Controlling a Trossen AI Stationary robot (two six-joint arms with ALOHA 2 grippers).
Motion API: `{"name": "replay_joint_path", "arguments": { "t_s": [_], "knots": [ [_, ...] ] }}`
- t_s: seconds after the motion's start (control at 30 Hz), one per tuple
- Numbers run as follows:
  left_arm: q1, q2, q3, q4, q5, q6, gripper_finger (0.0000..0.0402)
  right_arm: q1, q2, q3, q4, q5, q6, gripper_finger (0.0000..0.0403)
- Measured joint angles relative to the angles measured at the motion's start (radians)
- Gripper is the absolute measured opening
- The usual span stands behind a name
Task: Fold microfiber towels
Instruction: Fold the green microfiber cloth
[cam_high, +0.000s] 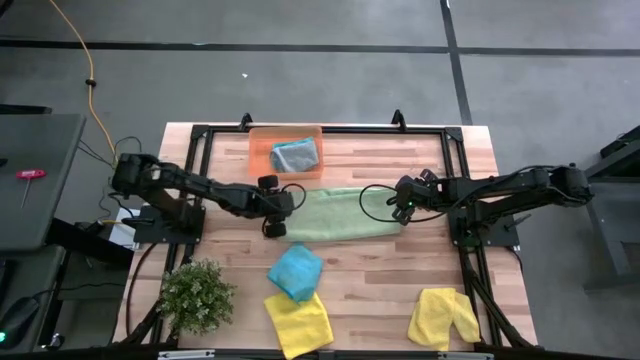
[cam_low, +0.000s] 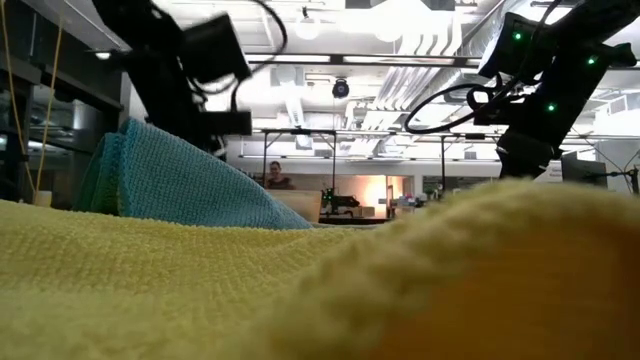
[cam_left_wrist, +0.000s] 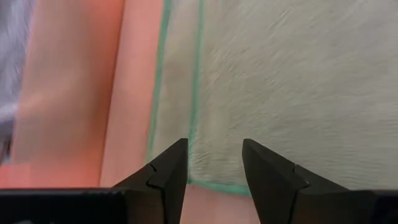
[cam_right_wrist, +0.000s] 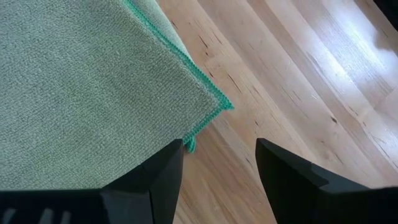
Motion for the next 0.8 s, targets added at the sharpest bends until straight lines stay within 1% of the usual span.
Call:
{"name": "replay_joint_path", "arguments": {
  "t_s": [0.13, 0.2, 0.3, 0.47, 0.57, 0.63, 0.7, 0.73, 0.77, 0.8],
  "knots": [
    [0.035, 0.051, 0.000, 0.000, -0.008, 0.022, 0.0142, 0.000, 0.000, 0.000, 0.000, 0.000, 0.000, 0.0194],
    [0.039, 0.067, 0.000, 0.010, -0.040, 0.033, 0.0142, 0.000, 0.000, 0.000, 0.001, 0.000, 0.000, 0.0194],
    [0.036, 0.076, 0.000, 0.028, -0.128, 0.043, 0.0142, 0.000, 0.000, 0.000, 0.001, 0.000, 0.000, 0.0194],
    [0.024, 0.065, 0.000, 0.068, -0.305, 0.079, 0.0142, 0.000, 0.000, 0.000, 0.001, 0.000, 0.000, 0.0194],
    [0.029, 0.064, 0.000, 0.075, -0.359, 0.106, 0.0142, 0.000, 0.000, 0.000, 0.001, 0.000, 0.000, 0.0194],
    [0.035, 0.064, 0.000, 0.076, -0.363, 0.124, 0.0142, 0.000, 0.000, 0.000, 0.001, 0.000, 0.000, 0.0194],
    [0.035, 0.056, -0.001, 0.074, -0.348, 0.097, 0.0142, 0.000, 0.000, 0.000, 0.001, -0.001, 0.000, 0.0194],
    [0.035, 0.039, -0.001, 0.072, -0.309, 0.079, 0.0142, 0.000, 0.000, 0.000, 0.001, -0.001, 0.000, 0.0194],
    [0.033, 0.021, 0.000, 0.079, -0.245, 0.071, 0.0142, 0.000, 0.000, 0.000, 0.001, -0.001, 0.000, 0.0194],
    [0.033, 0.006, 0.001, 0.087, -0.160, 0.068, 0.0142, 0.000, 0.000, 0.000, 0.001, -0.001, 0.000, 0.0194]
  ]
}}
